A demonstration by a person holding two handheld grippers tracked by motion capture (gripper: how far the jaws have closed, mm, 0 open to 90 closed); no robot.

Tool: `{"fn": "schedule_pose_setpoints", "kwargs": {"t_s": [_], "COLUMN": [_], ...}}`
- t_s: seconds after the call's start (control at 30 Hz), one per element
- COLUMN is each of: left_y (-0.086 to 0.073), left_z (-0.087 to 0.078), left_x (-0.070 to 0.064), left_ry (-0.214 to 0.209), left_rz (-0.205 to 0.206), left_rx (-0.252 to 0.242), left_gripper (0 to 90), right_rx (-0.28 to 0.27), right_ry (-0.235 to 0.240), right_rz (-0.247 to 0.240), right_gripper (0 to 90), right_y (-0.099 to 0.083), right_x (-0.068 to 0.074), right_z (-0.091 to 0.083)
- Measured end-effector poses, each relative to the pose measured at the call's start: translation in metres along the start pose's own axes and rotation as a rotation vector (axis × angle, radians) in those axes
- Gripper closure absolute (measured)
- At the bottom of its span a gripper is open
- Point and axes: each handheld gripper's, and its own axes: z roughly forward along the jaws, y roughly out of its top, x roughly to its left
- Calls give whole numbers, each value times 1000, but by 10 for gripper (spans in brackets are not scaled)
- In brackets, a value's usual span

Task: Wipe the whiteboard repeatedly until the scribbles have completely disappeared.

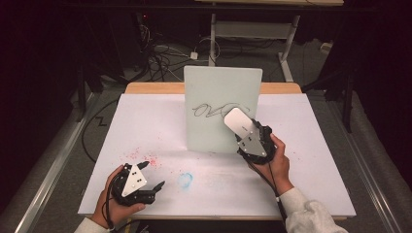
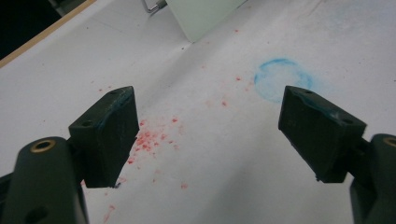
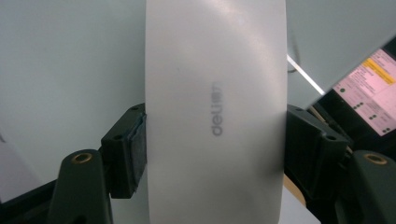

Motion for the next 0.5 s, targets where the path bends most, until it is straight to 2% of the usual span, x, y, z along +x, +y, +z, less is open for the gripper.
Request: {"fn": "schedule_pose_setpoints", "kwargs": {"t_s": [0.17,0.3,0.37,0.43,0.5], "left_y": [0,0,0,-1,-1], "left_z": [0,0,0,1,0], "left_x": [0,0,0,0,0], "left_ry": [3,3,3,4,4], "left_rz": [1,2,-1,-2,-4], "left_rx": [-1,0,5,7,5], "left_gripper": [192,192,192,192,192], "right_rx": [9,12,6,-8,-11], "right_ry": [20,22,-28,-51,-93], "right_rz": [-25,-36,-41,8,54], "right_gripper": [311,311,311,311,311], "right_y": [0,2,5,7,9], "right_x": [13,9,1,-14,-28], "right_z": [2,1,1,0,-2]}}
